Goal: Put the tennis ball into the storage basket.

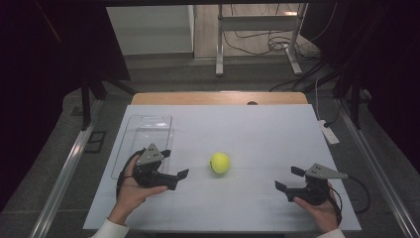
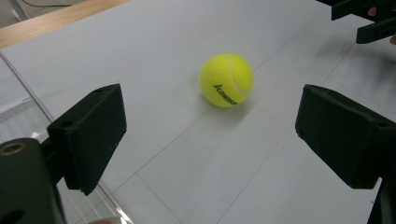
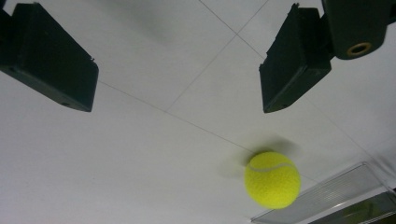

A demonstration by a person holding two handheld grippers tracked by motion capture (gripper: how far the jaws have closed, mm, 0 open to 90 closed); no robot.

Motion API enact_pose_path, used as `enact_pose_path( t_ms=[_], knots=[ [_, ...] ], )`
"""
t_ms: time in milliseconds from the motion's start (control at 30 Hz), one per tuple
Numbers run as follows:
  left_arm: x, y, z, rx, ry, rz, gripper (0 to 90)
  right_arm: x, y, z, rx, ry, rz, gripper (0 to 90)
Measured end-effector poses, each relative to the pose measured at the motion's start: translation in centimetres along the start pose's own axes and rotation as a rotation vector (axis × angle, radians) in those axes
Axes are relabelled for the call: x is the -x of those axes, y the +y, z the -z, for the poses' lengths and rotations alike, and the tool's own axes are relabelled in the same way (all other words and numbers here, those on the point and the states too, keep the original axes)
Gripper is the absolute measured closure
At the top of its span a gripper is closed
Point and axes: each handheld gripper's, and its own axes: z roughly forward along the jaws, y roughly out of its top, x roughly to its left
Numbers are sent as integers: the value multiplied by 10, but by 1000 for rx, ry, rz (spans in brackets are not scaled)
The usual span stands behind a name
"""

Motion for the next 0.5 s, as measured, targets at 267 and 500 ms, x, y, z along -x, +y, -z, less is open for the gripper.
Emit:
enact_pose_path(
  t_ms=[267, 500],
  knots=[
    [3, 6, -5, -10, -14, -13, 95, 1, 0, 0, 1, -4, -2, 116],
    [3, 8, -8, -17, -16, -17, 96, 1, 0, 0, -1, -7, 0, 115]
  ],
)
